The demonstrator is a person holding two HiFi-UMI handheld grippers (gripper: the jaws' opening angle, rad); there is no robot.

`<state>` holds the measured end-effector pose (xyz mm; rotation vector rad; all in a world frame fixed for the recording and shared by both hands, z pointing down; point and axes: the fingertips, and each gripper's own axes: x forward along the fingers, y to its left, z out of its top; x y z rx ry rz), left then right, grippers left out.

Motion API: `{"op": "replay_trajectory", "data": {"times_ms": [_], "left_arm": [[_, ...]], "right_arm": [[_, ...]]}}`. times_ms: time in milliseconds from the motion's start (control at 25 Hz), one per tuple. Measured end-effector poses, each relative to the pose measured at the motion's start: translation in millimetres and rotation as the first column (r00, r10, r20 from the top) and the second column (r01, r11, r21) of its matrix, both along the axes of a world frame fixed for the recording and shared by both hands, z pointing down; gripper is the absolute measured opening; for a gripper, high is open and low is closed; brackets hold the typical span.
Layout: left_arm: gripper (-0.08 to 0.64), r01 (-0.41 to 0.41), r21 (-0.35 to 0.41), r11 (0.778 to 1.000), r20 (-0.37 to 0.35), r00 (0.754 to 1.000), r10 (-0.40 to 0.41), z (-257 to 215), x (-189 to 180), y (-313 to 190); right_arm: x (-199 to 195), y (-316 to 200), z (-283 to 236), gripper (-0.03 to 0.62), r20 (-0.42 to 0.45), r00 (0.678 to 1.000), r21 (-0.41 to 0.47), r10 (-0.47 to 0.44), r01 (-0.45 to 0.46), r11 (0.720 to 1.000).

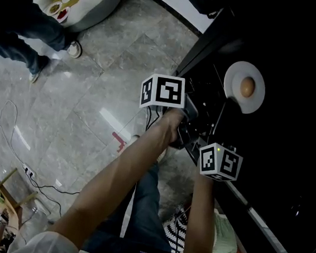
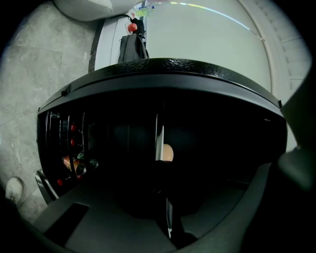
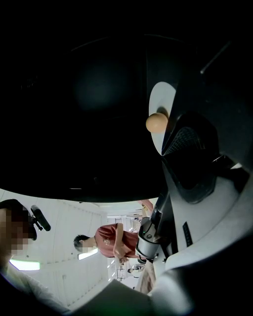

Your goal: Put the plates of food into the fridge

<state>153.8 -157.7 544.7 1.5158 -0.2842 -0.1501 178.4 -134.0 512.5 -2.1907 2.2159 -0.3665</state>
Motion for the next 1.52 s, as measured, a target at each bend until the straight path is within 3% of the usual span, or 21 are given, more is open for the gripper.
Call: {"op": "replay_trajectory", "data": {"times_ms": [280,520,680,920,1240,1360,1520], "left_arm": [[0.005,0.014,0.037,0.999,0.038,0.999,-0.015,0.5,-12.2,1.2],[0.006,-0.007,0.135,0.991,0.125,0.992,-0.010,1.4,-26.2,10.7],[0.006,0.075,0.181,0.981,0.112,0.989,-0.097,-8.1,-57.4,11.0],[0.006,0.139,0.238,0.961,0.220,0.956,-0.193,-8.8,-116.4,21.8],[0.006,0.097,0.423,0.901,0.330,0.909,-0.253,-23.8,-143.3,21.7],[0.006,0.052,0.497,0.866,0.363,0.894,-0.262,-32.6,-149.7,26.1],[0.006,0.023,0.577,0.816,0.352,0.895,-0.274,-52.4,-152.8,32.3]], "right_arm": [[-17.8,7.8,2.8,0.009,-0.024,0.998,-0.026,-0.054,0.053,0.998],[-37.6,29.6,8.0,0.009,-0.032,0.992,-0.037,-0.122,0.120,0.992],[-33.9,37.3,5.2,0.009,-0.048,0.990,-0.038,-0.134,0.132,0.990],[-35.5,55.1,-10.2,0.009,-0.092,0.982,-0.059,-0.167,0.162,0.985],[-39.4,68.8,-19.7,0.009,-0.092,0.979,-0.077,-0.179,0.173,0.982],[-44.0,72.1,-24.4,0.009,-0.081,0.982,-0.076,-0.173,0.167,0.983],[-45.5,77.5,-34.5,0.009,-0.072,0.983,-0.079,-0.166,0.161,0.984]]}}
